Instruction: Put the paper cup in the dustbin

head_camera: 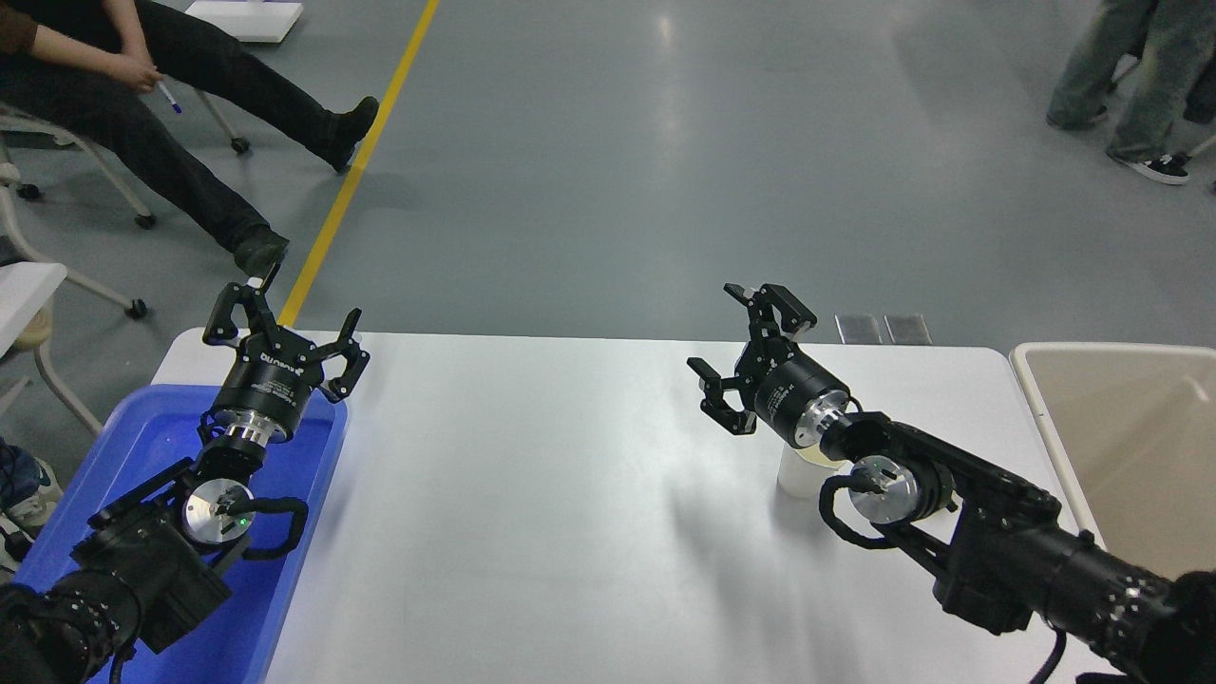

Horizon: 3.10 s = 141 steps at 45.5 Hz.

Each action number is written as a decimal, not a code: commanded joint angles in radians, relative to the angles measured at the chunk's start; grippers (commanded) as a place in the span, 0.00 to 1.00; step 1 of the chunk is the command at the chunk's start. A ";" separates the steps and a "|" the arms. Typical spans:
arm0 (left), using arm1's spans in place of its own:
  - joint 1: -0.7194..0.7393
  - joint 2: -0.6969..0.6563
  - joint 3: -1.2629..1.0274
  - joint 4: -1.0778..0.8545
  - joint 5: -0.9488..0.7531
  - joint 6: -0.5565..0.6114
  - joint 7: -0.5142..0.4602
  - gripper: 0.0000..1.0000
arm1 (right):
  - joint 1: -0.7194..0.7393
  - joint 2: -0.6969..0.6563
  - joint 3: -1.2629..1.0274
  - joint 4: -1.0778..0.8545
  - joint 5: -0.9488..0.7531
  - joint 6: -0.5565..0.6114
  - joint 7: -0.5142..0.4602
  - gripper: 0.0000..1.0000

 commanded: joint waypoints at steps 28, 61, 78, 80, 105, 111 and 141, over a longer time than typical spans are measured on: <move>-0.001 0.000 0.000 0.000 0.000 0.000 0.000 1.00 | 0.443 -0.315 -0.595 0.289 -0.116 0.059 -0.123 1.00; -0.001 0.000 0.000 0.000 0.000 -0.002 0.000 1.00 | 0.706 -0.217 -1.020 0.280 -0.319 0.057 -0.139 1.00; 0.001 0.000 0.000 0.000 0.000 -0.003 0.000 1.00 | 0.853 -0.008 -1.234 0.256 -0.322 0.069 -0.139 1.00; -0.001 0.000 0.000 0.000 0.000 -0.003 0.000 1.00 | 0.864 0.016 -1.258 0.256 -0.320 0.072 -0.139 1.00; -0.001 0.000 0.000 0.000 0.000 -0.003 0.000 1.00 | 0.881 0.208 -1.436 0.185 -0.319 0.074 -0.133 1.00; -0.001 0.001 0.000 0.000 0.000 -0.003 0.000 1.00 | 0.853 0.214 -1.442 0.148 -0.319 0.074 -0.134 1.00; -0.001 0.001 0.000 0.000 0.000 -0.003 0.000 1.00 | 0.712 0.216 -1.467 0.024 -0.335 0.072 -0.125 1.00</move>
